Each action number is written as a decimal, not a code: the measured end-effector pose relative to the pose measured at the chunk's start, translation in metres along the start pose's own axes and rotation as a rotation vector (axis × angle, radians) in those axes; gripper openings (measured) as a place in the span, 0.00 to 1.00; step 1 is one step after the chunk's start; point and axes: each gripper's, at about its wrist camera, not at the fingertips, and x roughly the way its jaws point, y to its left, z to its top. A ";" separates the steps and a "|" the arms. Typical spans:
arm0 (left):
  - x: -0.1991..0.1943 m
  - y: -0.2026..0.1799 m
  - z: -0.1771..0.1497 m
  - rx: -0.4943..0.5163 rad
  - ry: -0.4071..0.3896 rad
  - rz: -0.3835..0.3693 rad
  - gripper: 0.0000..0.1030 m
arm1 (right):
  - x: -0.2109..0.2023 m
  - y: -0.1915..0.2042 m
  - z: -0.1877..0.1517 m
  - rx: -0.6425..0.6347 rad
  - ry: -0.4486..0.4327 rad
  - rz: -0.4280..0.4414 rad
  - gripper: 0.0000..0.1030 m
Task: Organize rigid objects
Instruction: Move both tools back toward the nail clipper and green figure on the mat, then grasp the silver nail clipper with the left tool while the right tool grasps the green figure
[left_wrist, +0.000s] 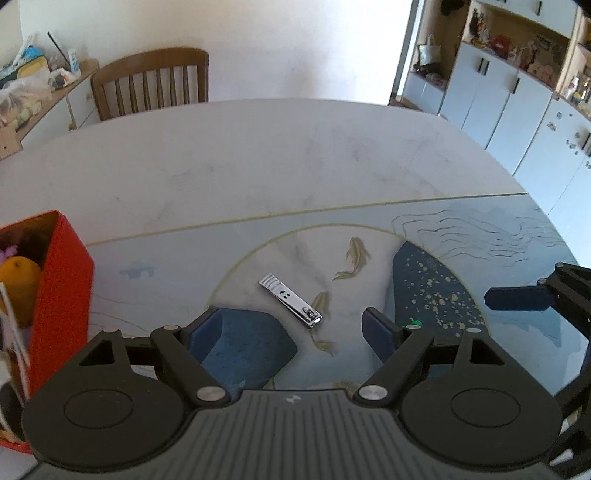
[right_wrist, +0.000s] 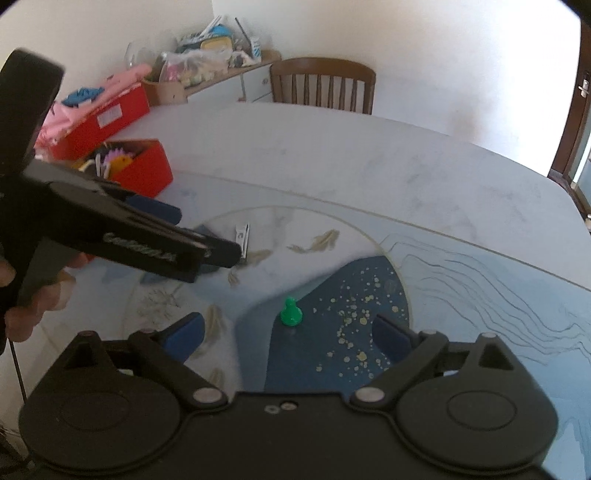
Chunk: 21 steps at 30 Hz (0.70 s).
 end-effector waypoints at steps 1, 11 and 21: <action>0.004 -0.001 0.000 -0.004 0.004 0.009 0.80 | 0.003 0.000 0.000 -0.004 0.004 0.001 0.93; 0.028 -0.002 0.000 -0.060 0.027 0.057 0.80 | 0.024 -0.003 0.004 -0.037 0.031 0.031 0.77; 0.036 -0.014 -0.002 0.002 0.021 0.092 0.78 | 0.031 -0.004 0.006 -0.051 0.037 0.038 0.49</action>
